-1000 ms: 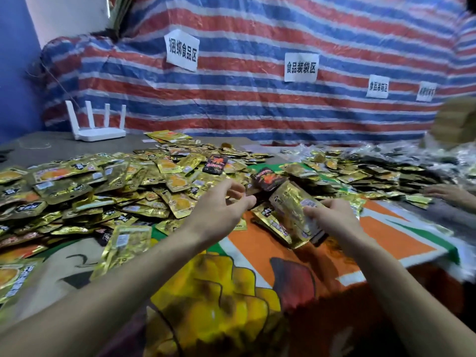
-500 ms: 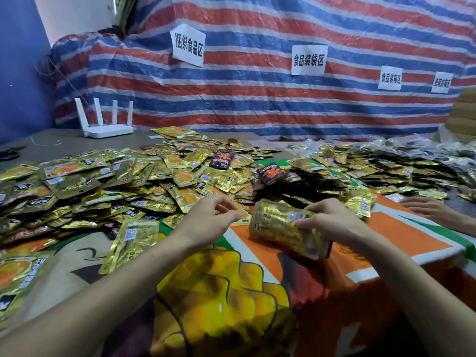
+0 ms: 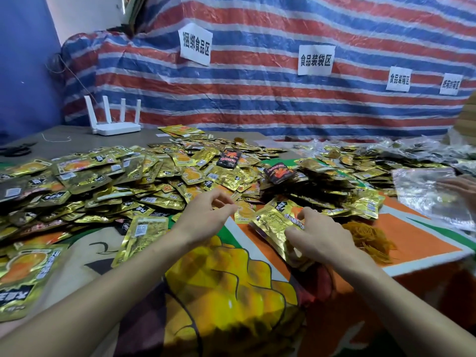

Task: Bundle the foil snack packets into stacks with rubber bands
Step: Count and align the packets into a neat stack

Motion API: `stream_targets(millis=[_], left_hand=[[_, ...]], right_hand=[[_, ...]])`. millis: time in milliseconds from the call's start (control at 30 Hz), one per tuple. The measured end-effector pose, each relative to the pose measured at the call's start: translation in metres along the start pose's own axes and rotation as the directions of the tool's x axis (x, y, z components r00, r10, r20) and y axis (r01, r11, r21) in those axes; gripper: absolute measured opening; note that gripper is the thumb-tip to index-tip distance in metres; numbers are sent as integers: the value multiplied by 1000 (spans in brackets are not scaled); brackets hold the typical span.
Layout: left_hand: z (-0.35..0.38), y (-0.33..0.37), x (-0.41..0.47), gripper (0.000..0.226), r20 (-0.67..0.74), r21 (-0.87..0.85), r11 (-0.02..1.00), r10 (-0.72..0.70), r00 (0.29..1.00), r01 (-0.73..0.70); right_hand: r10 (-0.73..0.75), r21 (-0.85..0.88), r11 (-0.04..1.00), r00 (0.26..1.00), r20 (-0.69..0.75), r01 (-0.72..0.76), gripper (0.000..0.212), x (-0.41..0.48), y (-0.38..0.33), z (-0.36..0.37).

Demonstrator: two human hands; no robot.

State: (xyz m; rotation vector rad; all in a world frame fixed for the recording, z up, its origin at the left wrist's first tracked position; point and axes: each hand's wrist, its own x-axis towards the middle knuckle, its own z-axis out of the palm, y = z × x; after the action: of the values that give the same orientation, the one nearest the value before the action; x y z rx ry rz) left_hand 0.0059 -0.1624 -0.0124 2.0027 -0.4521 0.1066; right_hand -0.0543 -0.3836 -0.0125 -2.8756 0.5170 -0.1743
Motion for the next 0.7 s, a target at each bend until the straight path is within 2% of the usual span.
stream_targets(millis=[67,133,233,333,433,533,700], left_hand=[[-6,-6,0,9,-42,-2,1000,-14,999,14],[-12,-12,0,8,-81,-11,1000,-26,996,25],[-22,-21,-2,16,-124,17,999,-42,991,44],[-34,-30,-2,31,-191,124,990,-42,981,67],[-53,-41,-4,51,-260,332,933,-48,964,136],[-75,-53,-5,67,-308,485,839,-102,946,249],[-105,-74,3,74,-363,575,741,-148,920,347]], right_hand=[[14,-130,991,995,-99,-27,50,-4,-7,3],[-32,-184,983,973,-227,-10,53,-5,-16,3],[-179,-91,983,931,-319,158,58,-1,-41,3],[-301,-5,951,918,-257,310,62,11,-74,7],[-383,79,911,902,-199,405,64,28,-105,16],[-420,91,896,897,-140,434,73,49,-132,27],[-408,100,905,911,-70,413,94,90,-167,45]])
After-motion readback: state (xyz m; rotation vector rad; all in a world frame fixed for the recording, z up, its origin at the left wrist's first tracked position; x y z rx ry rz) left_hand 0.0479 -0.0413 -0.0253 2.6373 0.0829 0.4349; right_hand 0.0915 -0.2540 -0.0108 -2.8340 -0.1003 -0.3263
